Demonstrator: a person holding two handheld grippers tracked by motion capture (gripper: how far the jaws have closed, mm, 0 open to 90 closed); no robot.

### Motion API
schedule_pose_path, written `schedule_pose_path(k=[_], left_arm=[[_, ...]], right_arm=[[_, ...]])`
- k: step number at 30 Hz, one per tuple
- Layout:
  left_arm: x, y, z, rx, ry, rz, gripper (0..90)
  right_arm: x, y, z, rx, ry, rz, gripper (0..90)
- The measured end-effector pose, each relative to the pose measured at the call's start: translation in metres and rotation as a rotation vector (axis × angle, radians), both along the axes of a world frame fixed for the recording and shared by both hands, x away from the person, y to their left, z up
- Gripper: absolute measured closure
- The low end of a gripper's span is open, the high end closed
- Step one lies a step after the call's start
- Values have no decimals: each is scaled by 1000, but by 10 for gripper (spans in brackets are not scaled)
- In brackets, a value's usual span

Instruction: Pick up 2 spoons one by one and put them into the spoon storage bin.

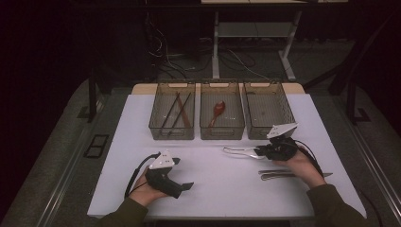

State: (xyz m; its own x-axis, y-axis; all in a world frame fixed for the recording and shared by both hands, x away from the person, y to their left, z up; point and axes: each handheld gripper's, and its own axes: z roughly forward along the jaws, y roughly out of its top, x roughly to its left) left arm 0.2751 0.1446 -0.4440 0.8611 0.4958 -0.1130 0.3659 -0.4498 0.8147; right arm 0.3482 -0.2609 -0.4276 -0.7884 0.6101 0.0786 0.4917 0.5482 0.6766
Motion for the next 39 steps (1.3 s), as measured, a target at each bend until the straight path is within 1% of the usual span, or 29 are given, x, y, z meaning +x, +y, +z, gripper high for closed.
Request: schedule_pose_path(k=[3, 5, 13, 21, 26, 35, 39], left_arm=[[-1, 1, 1, 0, 1, 4, 0], [-2, 2, 1, 5, 2, 6, 0], [-2, 2, 1, 2, 4, 7, 0], [-2, 2, 1, 0, 7, 5, 0], [-2, 2, 1, -2, 8, 5, 0], [-2, 2, 0, -1, 9, 5, 0], [-1, 2, 0, -3, 9, 6, 0]], right_arm=[[-1, -1, 4, 11, -6, -3, 824], [-1, -1, 6, 17, -18, -6, 824], [-2, -3, 16, 70, -36, -16, 824], [-2, -4, 27, 102, -68, -21, 824], [-2, -4, 33, 133, -83, -35, 824], [3, -5, 48, 176, -119, -62, 824], [6, -4, 51, 178, -129, -73, 825]])
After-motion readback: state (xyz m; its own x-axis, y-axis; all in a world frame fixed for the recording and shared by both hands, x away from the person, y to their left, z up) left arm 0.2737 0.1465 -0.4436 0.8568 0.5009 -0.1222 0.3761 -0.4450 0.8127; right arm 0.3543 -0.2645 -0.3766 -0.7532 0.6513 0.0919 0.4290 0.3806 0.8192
